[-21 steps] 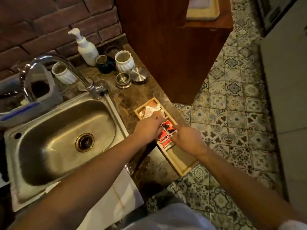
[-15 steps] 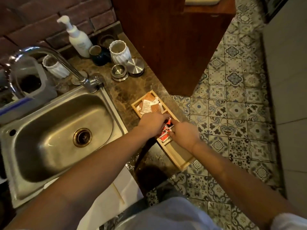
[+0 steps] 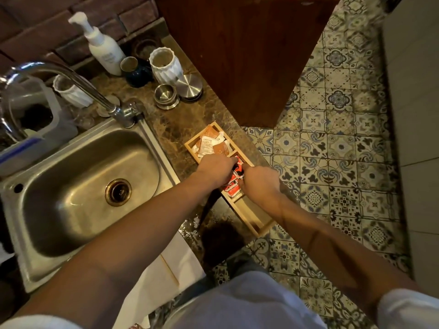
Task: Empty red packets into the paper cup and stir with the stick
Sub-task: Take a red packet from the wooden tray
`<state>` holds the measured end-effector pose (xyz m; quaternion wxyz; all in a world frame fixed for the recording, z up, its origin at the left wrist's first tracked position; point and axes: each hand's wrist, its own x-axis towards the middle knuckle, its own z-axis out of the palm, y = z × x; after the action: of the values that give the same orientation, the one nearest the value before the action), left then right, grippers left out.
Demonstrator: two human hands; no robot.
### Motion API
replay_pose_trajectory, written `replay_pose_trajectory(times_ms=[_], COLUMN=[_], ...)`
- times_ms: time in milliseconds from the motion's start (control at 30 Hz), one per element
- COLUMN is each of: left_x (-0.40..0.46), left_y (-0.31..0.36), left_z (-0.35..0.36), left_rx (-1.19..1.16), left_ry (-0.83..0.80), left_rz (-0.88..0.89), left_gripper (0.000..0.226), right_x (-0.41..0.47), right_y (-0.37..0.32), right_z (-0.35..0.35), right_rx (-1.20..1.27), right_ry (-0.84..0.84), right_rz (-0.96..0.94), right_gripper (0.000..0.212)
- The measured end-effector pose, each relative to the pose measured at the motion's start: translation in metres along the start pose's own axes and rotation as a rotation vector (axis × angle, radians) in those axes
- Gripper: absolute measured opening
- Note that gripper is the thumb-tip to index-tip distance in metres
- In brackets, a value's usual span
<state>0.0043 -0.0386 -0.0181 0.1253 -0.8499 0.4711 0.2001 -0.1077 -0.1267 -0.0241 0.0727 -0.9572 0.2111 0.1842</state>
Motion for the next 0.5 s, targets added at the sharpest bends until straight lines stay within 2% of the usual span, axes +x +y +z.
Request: replay_pose_trajectory(times_ms=[233, 500], left_x=[-0.003, -0.006], left_y=[-0.006, -0.009], left_z=[0.008, 0.013], left_rx=[-0.04, -0.09], left_ry=[0.026, 0.044], left_rz=[0.037, 0.081], left_gripper=[0.041, 0.044], right_x=[-0.003, -0.007], right_y=[0.006, 0.011], right_z=[0.009, 0.021], right_rx=[0.102, 0.172], right_ry=[0.08, 0.155], right_rz=[-0.02, -0.029], right_gripper=[0.034, 0.028])
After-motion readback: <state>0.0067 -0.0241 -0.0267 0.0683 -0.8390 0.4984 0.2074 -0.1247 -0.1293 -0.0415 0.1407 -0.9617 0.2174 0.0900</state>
